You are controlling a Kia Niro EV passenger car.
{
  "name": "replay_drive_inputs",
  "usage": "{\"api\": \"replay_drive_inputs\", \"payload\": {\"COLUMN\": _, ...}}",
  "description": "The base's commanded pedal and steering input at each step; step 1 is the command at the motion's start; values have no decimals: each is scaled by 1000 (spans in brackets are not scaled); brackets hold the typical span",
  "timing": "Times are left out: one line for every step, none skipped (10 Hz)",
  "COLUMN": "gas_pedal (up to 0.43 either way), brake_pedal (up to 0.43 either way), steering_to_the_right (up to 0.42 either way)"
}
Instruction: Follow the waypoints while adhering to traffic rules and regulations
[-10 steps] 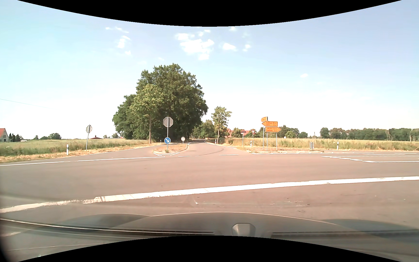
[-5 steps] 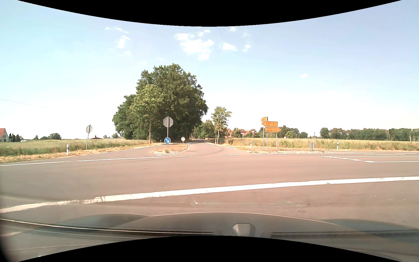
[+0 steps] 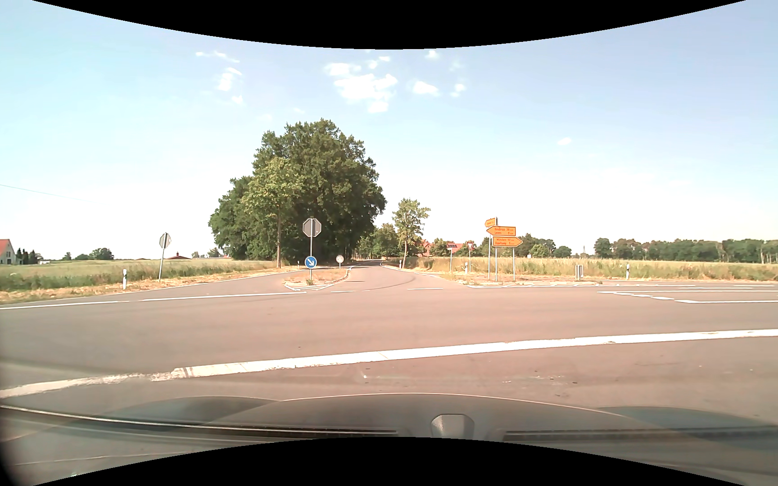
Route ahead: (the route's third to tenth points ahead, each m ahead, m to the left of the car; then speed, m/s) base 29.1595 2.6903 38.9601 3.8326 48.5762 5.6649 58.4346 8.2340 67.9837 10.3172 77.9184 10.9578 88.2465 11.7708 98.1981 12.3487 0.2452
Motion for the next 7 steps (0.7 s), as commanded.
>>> {"api": "replay_drive_inputs", "payload": {"gas_pedal": 287, "brake_pedal": 6, "steering_to_the_right": -10}}
{"api": "replay_drive_inputs", "payload": {"gas_pedal": 319, "brake_pedal": 6, "steering_to_the_right": -10}}
{"api": "replay_drive_inputs", "payload": {"gas_pedal": 339, "brake_pedal": 6, "steering_to_the_right": -10}}
{"api": "replay_drive_inputs", "payload": {"gas_pedal": 378, "brake_pedal": 6, "steering_to_the_right": -10}}
{"api": "replay_drive_inputs", "payload": {"gas_pedal": 421, "brake_pedal": 6, "steering_to_the_right": -10}}
{"api": "replay_drive_inputs", "payload": {"gas_pedal": 429, "brake_pedal": 6, "steering_to_the_right": -10}}
{"api": "replay_drive_inputs", "payload": {"gas_pedal": 461, "brake_pedal": 6, "steering_to_the_right": -10}}
